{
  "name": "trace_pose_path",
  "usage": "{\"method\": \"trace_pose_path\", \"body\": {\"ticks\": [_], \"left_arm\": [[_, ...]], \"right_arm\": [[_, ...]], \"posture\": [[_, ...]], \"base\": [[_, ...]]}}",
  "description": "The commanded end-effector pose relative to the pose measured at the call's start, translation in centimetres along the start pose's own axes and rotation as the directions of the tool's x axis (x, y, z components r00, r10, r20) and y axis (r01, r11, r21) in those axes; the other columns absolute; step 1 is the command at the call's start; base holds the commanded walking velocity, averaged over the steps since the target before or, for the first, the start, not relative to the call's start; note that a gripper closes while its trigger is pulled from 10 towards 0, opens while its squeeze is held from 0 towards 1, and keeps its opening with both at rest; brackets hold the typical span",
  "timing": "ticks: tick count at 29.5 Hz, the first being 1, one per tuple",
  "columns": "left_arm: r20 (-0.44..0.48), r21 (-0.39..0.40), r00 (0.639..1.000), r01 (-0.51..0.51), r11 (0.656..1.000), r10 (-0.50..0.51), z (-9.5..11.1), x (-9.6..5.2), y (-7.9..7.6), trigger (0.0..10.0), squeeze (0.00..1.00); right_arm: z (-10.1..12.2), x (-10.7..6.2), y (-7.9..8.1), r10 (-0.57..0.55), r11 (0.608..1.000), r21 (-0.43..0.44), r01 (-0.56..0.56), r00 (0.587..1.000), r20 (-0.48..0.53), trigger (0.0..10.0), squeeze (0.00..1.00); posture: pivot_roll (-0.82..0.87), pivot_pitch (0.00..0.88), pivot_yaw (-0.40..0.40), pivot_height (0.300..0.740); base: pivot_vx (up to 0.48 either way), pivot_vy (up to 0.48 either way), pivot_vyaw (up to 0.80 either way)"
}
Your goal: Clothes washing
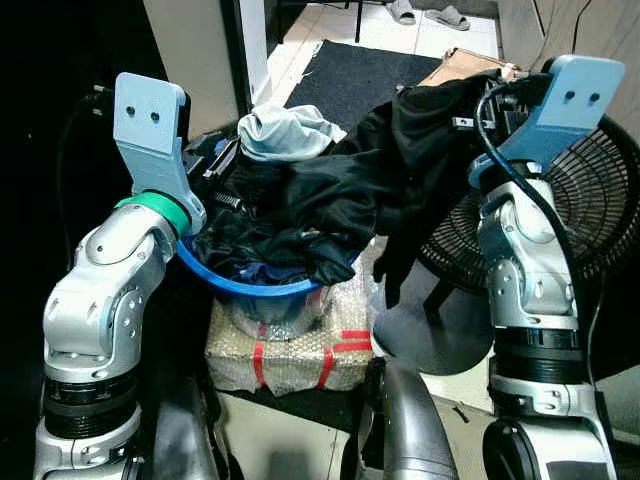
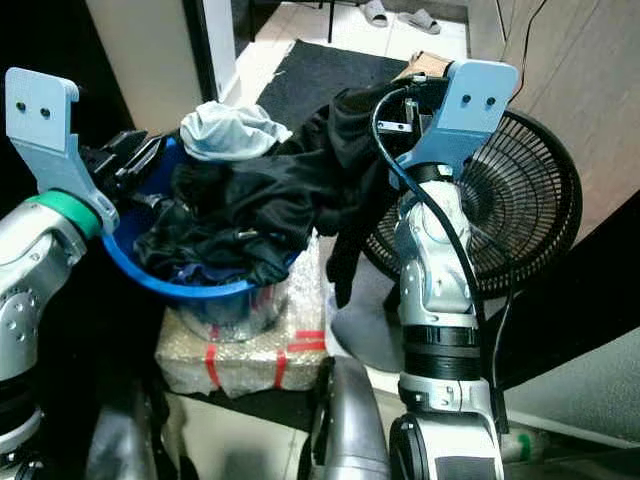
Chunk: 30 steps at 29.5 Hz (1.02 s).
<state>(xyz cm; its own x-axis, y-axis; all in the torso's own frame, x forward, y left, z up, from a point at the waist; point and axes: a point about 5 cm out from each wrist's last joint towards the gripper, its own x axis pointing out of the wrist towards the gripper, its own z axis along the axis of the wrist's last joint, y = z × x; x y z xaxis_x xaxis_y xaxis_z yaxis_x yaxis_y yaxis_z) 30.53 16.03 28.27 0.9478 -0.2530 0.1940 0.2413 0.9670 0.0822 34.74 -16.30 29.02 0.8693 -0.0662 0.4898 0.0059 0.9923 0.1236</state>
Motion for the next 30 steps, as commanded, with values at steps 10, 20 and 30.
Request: {"method": "trace_pose_path", "body": {"ticks": [10, 20, 30], "left_arm": [[-0.002, 0.009, 1.0, -0.018, 1.0, 0.018, 0.0, 0.04, 0.36, 10.0, 0.0], [-0.005, 0.01, 1.0, -0.023, 1.0, 0.023, -0.01, 0.11, 0.47, 10.0, 0.0], [-0.007, 0.009, 1.0, -0.025, 1.0, 0.025, -0.13, 0.17, 0.46, 10.0, 0.0]], "right_arm": [[0.03, -0.46, -0.21, -0.015, 1.0, 0.006, 0.015, 1.0, -0.005, 10.0, 0.0], [-0.07, -0.49, -0.11, -0.014, 1.0, 0.01, 0.015, 1.0, -0.009, 10.0, 0.0], [-0.08, -0.54, -0.12, -0.015, 1.0, 0.008, 0.015, 1.0, -0.012, 10.0, 0.0]], "posture": [[0.06, 0.093, 0.01, 0.622], [0.07, 0.095, 0.012, 0.656], [0.07, 0.095, 0.012, 0.69]], "base": [[0.0, 0.0, 0.0], [0.0, 0.0, 0.0], [0.0, 0.0, 0.0]]}}
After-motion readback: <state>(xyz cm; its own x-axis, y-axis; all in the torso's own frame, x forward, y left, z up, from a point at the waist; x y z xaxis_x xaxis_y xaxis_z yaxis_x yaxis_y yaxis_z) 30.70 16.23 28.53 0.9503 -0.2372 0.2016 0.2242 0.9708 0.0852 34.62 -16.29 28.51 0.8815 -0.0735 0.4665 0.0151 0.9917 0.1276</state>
